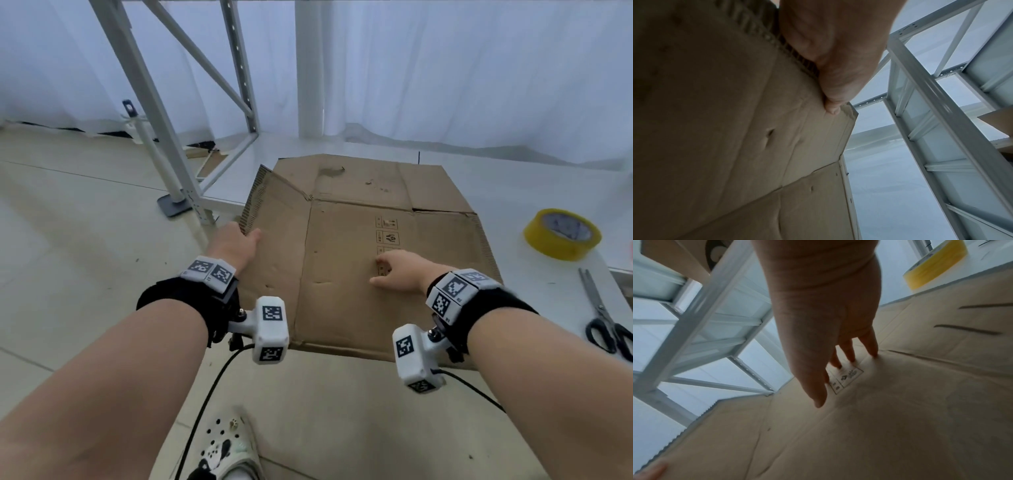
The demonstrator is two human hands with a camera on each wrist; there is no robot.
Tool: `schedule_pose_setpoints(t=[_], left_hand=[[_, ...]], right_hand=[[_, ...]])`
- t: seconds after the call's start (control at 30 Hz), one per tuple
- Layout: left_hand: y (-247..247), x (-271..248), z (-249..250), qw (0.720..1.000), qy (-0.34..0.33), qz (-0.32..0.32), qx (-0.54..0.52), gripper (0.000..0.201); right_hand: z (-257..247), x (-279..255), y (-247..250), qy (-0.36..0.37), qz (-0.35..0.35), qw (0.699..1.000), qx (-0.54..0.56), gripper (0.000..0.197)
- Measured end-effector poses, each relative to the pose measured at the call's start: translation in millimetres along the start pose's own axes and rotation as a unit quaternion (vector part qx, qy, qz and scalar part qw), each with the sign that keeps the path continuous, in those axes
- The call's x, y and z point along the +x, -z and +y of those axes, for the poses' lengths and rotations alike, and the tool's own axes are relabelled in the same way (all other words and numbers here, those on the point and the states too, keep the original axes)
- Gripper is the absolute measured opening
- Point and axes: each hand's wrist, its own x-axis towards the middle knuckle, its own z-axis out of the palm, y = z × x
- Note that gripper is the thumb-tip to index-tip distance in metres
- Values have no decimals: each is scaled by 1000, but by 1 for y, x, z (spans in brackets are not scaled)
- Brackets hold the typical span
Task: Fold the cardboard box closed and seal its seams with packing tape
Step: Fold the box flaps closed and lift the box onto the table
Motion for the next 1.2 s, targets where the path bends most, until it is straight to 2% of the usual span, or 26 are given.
schedule_pose_setpoints(t=[0.1,0.17,0.27,0.33,0.5,0.6,0.67,0.73,0.8,0.83,0.9,0.93,1.0,1.03,1.07,1.1,1.13,1.17,1.2], left_hand=[[12,-12,-3,999,24,22,-27,47],[20,-17,1,994,30,39,-96,44],[33,-15,16,971,42,68,-225,40],[41,-21,28,962,43,91,-255,39],[52,-46,46,951,24,154,-266,34],[49,-54,53,933,30,205,-295,31],[47,-60,61,914,36,213,-344,26],[44,-64,68,902,38,172,-395,20],[37,-70,76,897,46,58,-435,21],[31,-75,80,887,57,-5,-459,24],[15,-85,86,867,75,-87,-485,28],[5,-88,88,871,71,-107,-474,24],[-13,-95,93,889,58,-153,-427,1],[-20,-97,94,898,59,-170,-402,11],[-28,-98,95,896,61,-190,-397,13],[-31,-101,97,892,70,-214,-392,10],[-34,-99,97,891,76,-232,-382,23],[-34,-99,99,909,59,-251,-328,38],[-34,-94,96,934,14,-262,-244,47]], right_hand=[[-20,-16,7,35,-3,999,4,61],[-31,-26,12,57,22,998,19,63],[-47,-43,22,110,57,990,60,62],[-57,-53,30,134,66,985,81,63],[-64,-73,39,141,67,981,115,67],[-60,-78,35,138,69,980,124,67],[-55,-81,33,125,65,979,149,71],[-50,-84,33,116,59,976,176,74],[-46,-87,35,116,54,973,193,75],[-45,-89,36,118,50,974,188,74],[-44,-90,38,122,42,980,154,79],[-43,-90,39,121,29,984,131,84],[-41,-91,39,112,-13,991,75,92],[-40,-91,36,104,-31,994,33,90],[-39,-89,32,92,-32,995,-25,77],[-38,-86,27,86,-13,993,-85,56],[-39,-86,24,84,15,988,-130,35],[-39,-84,20,83,39,983,-157,24],[-36,-82,17,85,54,981,-168,23]])
